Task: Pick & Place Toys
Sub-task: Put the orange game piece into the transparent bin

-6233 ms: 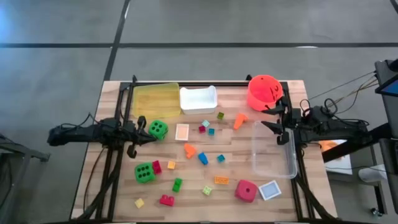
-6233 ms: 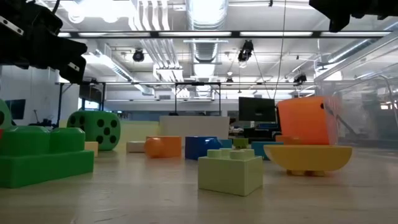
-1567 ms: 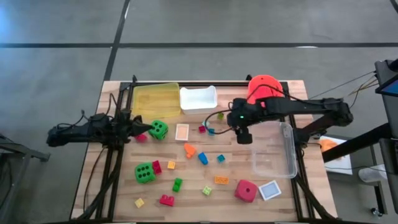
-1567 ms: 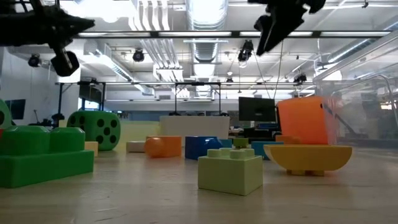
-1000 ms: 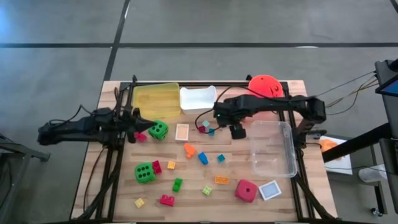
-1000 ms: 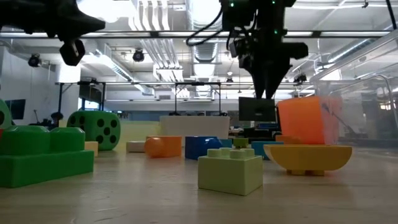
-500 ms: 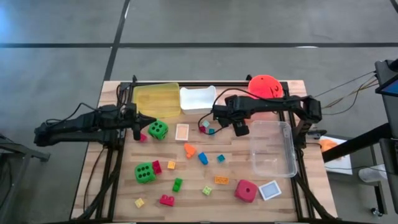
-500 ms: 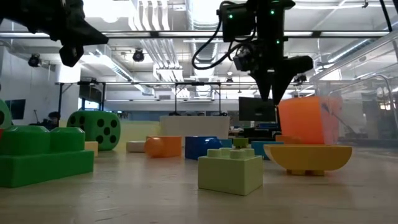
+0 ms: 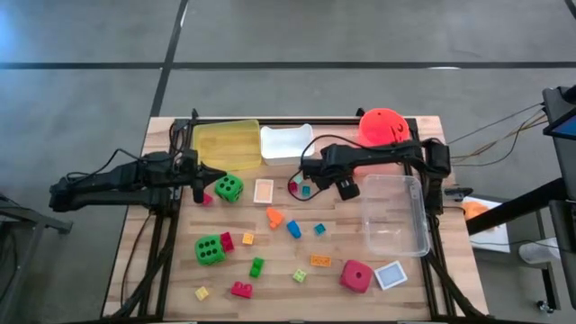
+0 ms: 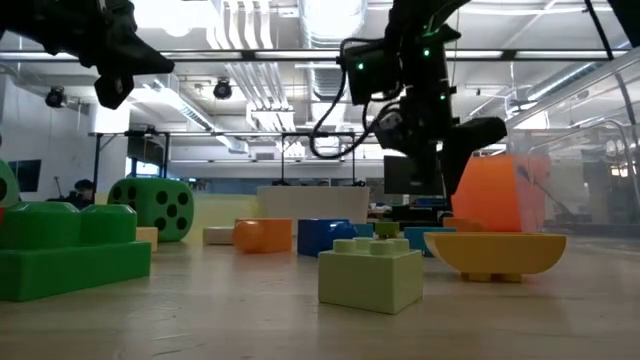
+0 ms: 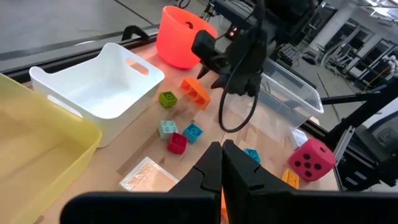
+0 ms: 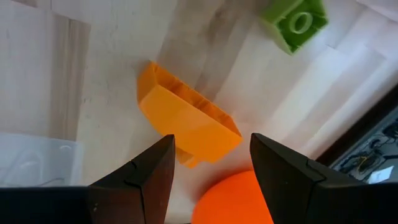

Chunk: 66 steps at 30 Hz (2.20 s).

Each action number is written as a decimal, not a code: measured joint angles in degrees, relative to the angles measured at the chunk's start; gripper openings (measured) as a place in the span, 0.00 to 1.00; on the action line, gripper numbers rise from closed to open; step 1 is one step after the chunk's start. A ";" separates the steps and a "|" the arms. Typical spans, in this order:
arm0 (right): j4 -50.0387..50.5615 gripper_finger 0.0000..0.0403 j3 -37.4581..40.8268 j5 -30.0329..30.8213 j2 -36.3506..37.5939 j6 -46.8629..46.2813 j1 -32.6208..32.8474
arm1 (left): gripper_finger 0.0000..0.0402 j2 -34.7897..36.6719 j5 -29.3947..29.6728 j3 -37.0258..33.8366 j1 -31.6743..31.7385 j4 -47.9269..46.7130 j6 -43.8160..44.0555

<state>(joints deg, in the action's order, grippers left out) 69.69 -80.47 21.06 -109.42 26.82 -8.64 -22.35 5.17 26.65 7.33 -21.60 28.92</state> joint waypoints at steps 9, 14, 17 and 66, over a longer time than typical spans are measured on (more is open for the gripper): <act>0.80 0.51 0.13 -0.86 -4.69 1.95 0.00 | 0.00 0.00 0.00 -0.78 0.00 -0.37 0.07; 1.90 0.51 0.50 -3.39 -4.83 2.50 0.00 | 0.00 0.00 0.00 -0.79 0.00 -0.33 0.09; 1.69 0.51 1.14 -3.54 -4.20 2.79 0.00 | 0.00 0.00 0.00 -0.79 0.00 -0.33 0.09; -3.12 0.11 5.14 0.12 -5.95 11.03 2.51 | 0.00 0.00 -0.04 -0.74 0.00 -0.13 1.29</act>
<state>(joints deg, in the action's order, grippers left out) 66.57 -75.33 21.18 -115.37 37.85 -6.13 -22.35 5.13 25.91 7.33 -21.74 30.22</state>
